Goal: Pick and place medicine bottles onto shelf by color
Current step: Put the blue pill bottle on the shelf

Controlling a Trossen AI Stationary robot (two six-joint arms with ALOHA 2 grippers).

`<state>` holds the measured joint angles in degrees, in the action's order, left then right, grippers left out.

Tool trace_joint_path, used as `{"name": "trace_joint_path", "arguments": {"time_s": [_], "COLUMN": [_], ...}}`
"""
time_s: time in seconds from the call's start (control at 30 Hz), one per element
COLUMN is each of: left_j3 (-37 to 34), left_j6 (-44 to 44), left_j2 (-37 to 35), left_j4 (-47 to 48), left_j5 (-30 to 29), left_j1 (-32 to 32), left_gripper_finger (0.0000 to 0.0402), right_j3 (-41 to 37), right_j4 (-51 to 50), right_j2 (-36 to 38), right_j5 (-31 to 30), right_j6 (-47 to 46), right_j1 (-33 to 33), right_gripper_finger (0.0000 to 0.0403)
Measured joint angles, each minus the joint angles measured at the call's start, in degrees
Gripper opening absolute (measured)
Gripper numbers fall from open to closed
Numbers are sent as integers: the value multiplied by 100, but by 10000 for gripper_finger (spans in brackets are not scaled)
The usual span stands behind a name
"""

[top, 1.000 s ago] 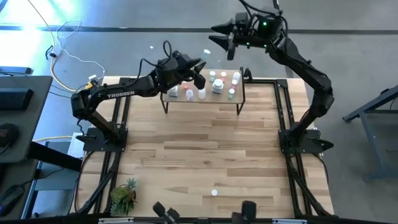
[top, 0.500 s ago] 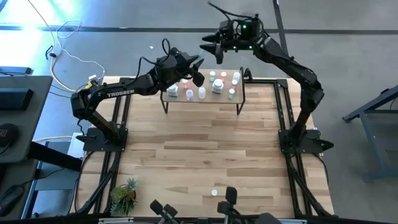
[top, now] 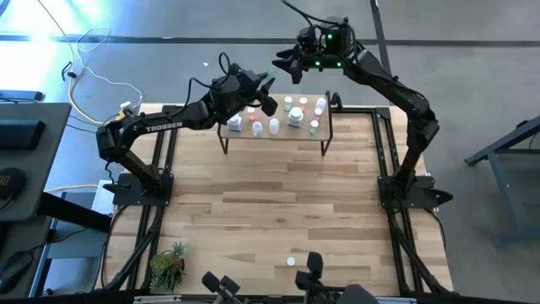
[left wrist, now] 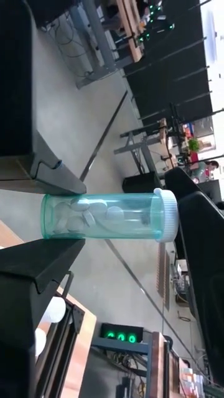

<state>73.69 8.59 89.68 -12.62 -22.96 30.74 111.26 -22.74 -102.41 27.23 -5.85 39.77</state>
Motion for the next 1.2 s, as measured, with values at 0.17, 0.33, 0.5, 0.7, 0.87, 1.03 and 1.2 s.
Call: {"name": "trace_joint_path", "arguments": {"time_s": [0.17,0.33,0.5,0.7,0.87,1.03,1.2], "left_j3": [-7,-7,-7,-4,-4,-4,-4], "left_j6": [69,139,255,257,213,213,213], "left_j2": [10,10,10,-3,-3,-3,-3], "left_j4": [-135,-153,-175,-221,-212,-196,-182], "left_j5": [0,0,-21,-11,-16,-16,-18], "left_j1": [0,0,-37,-39,-44,-42,-42], "left_gripper_finger": [90,90,90,90,90,90,90], "right_j3": [5,7,7,2,2,2,2], "right_j4": [-12,-3,30,38,8,12,-23], "right_j2": [2,4,4,-4,-4,-4,-4], "right_j5": [12,49,58,71,69,61,34], "right_j6": [-116,-392,-712,-1192,-1318,-1321,-1315], "right_j1": [-2,-2,-20,-89,-98,-98,-128], "right_gripper_finger": [194,194,194,194,194,186,161]}}
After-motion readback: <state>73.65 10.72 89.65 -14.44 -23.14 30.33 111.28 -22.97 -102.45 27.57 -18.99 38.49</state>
